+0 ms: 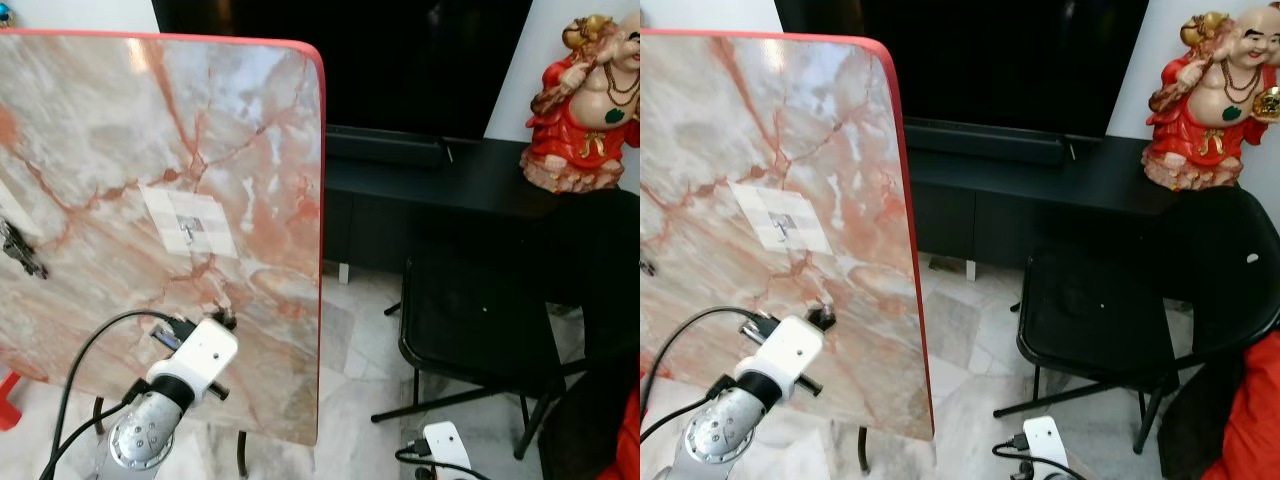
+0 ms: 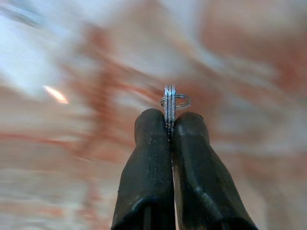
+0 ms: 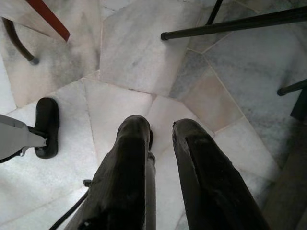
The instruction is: Hang keys on a hook
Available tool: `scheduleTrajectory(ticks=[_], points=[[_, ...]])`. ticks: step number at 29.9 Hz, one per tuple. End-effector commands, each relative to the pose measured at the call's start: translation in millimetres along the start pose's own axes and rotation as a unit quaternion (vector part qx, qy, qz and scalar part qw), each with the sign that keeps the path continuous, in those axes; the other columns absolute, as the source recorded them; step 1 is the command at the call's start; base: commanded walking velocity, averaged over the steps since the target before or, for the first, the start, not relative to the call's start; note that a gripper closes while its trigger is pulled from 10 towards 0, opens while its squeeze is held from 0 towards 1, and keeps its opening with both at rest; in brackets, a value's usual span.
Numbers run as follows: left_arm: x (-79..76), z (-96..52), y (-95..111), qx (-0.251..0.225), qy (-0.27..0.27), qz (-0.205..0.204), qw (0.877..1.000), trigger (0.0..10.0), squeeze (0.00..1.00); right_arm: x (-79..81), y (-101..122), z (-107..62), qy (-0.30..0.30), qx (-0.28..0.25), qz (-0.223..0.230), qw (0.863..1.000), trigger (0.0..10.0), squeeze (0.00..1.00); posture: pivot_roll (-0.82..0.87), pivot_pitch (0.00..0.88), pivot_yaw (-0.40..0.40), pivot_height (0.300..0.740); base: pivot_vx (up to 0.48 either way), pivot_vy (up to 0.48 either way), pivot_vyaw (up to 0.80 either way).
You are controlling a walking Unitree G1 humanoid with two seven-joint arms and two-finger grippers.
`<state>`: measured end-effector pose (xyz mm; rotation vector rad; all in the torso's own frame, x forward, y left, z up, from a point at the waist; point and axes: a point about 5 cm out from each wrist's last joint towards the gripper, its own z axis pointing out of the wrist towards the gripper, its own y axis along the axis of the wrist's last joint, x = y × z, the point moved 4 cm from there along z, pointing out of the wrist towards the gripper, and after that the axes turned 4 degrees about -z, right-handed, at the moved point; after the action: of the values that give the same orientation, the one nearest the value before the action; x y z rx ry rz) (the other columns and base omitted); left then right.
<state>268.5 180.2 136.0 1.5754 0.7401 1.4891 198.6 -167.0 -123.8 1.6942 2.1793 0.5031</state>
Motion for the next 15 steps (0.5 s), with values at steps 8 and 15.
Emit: scheduleTrajectory(ticks=[8, 15], points=[[22.9, -0.3, 19, -0.052, 0.070, -0.028, 0.996, 10.0, 0.00, -2.0, 2, -0.1, -0.002, -0.004, -0.012, 1.000, 10.0, 0.00, 0.05, 0.020, -0.028, 0.740, 0.000, 0.000, 0.00], [27.0, -1.0, 28, -0.091, 0.094, -0.039, 0.991, 10.0, 0.00, -2.8, 3, -0.2, -0.005, -0.006, -0.015, 1.000, 10.0, 0.00, 0.05, 0.025, -0.028, 0.740, 0.000, 0.000, 0.00]])
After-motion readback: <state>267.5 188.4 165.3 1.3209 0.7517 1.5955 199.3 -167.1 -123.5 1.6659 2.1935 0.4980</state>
